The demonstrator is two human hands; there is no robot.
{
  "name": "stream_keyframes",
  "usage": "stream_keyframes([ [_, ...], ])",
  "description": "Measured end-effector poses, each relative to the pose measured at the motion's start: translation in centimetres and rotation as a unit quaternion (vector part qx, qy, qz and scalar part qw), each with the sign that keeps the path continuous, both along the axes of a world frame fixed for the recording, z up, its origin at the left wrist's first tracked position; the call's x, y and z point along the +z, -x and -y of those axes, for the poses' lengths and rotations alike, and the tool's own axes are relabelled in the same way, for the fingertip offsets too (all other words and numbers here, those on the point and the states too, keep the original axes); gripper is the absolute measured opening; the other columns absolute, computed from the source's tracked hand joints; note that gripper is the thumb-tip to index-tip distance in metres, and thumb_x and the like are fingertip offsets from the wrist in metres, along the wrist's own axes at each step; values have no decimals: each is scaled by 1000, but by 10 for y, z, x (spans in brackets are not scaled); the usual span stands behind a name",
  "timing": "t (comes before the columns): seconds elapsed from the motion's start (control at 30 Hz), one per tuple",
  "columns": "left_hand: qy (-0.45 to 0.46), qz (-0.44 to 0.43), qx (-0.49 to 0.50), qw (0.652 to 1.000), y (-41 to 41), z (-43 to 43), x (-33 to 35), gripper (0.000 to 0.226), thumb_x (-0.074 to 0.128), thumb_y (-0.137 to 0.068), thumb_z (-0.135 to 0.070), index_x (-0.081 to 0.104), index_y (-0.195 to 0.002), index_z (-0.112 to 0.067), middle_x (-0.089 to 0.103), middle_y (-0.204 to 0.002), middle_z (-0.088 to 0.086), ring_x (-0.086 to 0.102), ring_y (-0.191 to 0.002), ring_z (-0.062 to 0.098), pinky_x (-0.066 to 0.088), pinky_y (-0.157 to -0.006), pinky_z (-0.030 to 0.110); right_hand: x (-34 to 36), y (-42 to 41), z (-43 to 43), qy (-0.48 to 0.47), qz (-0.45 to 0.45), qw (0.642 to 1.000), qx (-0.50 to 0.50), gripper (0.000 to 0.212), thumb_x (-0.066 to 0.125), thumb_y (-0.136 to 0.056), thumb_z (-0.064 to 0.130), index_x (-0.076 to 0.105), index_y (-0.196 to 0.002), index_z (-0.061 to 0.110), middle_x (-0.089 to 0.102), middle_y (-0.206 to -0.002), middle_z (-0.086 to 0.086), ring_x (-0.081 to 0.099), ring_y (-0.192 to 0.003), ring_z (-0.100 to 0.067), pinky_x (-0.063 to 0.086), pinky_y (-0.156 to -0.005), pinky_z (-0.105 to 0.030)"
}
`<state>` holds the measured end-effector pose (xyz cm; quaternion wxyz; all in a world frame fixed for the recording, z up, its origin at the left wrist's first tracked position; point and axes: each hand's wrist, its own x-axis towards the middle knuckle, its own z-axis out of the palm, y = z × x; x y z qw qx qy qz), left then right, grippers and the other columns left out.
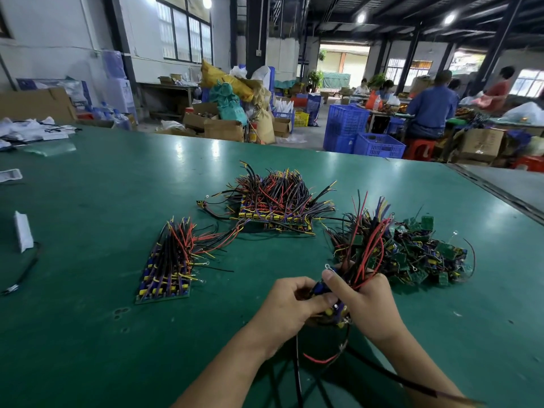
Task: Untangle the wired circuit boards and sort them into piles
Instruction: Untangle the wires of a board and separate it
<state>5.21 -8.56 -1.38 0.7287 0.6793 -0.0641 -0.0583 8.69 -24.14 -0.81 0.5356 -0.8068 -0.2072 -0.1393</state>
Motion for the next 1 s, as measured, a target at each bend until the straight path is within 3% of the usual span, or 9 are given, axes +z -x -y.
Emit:
stream_keyframes([
  [0.13, -68, 40, -76, 994, 3, -8, 6, 28, 67, -90, -29, 69, -96, -1, 66, -86, 6, 60, -82, 17, 50, -80, 37, -2, 5, -4, -20, 1, 999, 35, 50, 69, -89, 27, 51, -53, -2, 45, -47, -14, 38, -44, -22, 31, -45, -37],
  [0.2, -114, 53, -92, 988, 4, -13, 8, 31, 66, -89, -31, 68, -89, 0, 60, -79, 6, 53, -75, 16, 42, -73, 34, -1, 8, -6, -31, -5, 998, 46, 51, 70, -87, 32, 51, -56, -4, 46, -50, -13, 38, -48, -21, 32, -47, -37],
  [0.33, -178, 34, -126, 975, 7, -15, 9, 31, 67, -89, -25, 60, -64, -8, 47, -57, -5, 42, -55, 9, 34, -59, 23, 0, 11, -10, -17, -20, 996, 84, 44, 68, -90, 24, 50, -58, 0, 44, -54, -7, 40, -52, -20, 34, -50, -37],
  [0.4, -156, 15, -155, 975, 8, -16, 13, 30, 66, -90, -23, 63, -60, -22, 53, -54, -15, 50, -53, 3, 40, -55, 14, 1, 12, -11, -27, -32, 994, 99, 44, 67, -88, 27, 50, -59, -2, 44, -55, -7, 40, -52, -23, 34, -50, -38],
  [0.5, -118, -11, -174, 978, 11, -16, 19, 24, 64, -90, -25, 70, -67, -27, 62, -63, -10, 59, -67, 20, 50, -61, 22, 3, 15, -13, -50, -41, 993, 103, 43, 66, -84, 29, 50, -60, -3, 44, -56, -4, 40, -53, -20, 33, -50, -37],
  [0.57, -106, -12, -170, 980, 12, -16, 19, 22, 65, -90, -23, 70, -69, -25, 64, -65, -6, 60, -67, 26, 53, -62, 28, 2, 14, -13, -58, -46, 991, 110, 42, 66, -84, 31, 52, -61, -2, 46, -56, -2, 42, -54, -17, 35, -51, -35],
  [0.77, -107, -13, -190, 976, 14, -15, 16, 10, 63, -93, -12, 66, -93, -3, 64, -72, 5, 65, -53, 12, 54, -47, 23, 6, 9, -2, 56, -66, 978, 188, 48, 64, -82, 62, 65, -73, 15, 57, -64, -6, 51, -59, -17, 42, -56, -37],
  [0.93, -79, 1, -203, 976, 17, -12, 20, 18, 59, -94, -10, 66, -79, -18, 67, -65, -4, 65, -53, 12, 50, -42, 21, 6, 6, -6, -65, -155, 961, 218, 39, 73, -76, 44, 68, -85, 6, 64, -72, -4, 57, -69, -18, 48, -64, -30],
  [1.0, -75, 9, -202, 976, 16, -12, 20, 12, 59, -95, -13, 64, -84, -11, 66, -70, 4, 65, -55, 15, 50, -43, 21, 7, 6, -7, -94, -182, 952, 226, 36, 74, -74, 41, 68, -83, 6, 65, -73, -6, 58, -69, -21, 48, -64, -30],
])
